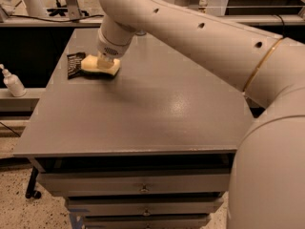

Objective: Move sponge near rxbar chocolate

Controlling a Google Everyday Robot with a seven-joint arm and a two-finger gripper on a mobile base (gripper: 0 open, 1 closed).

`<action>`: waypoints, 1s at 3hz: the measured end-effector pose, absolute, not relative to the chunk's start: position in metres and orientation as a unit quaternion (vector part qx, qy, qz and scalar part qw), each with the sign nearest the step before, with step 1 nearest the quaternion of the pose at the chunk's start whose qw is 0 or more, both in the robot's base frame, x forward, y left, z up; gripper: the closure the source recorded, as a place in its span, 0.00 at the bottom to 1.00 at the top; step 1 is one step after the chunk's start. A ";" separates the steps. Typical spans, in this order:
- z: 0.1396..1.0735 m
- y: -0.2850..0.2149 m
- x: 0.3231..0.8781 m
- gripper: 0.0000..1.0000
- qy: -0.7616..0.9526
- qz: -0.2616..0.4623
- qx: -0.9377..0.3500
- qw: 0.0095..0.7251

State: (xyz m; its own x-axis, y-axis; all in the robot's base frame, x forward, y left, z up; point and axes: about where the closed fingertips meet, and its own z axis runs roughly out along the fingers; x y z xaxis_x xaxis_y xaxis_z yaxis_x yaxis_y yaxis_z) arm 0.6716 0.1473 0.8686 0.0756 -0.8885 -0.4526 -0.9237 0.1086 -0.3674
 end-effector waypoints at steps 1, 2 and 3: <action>0.865 0.146 0.676 0.12 0.682 0.030 -0.665 0.302; 0.866 0.142 0.680 0.00 0.684 0.030 -0.662 0.304; 0.880 0.138 0.674 0.00 0.683 0.041 -0.657 0.316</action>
Offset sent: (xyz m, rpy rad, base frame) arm 0.0143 -0.0121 0.0038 0.0117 -0.0020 -0.0288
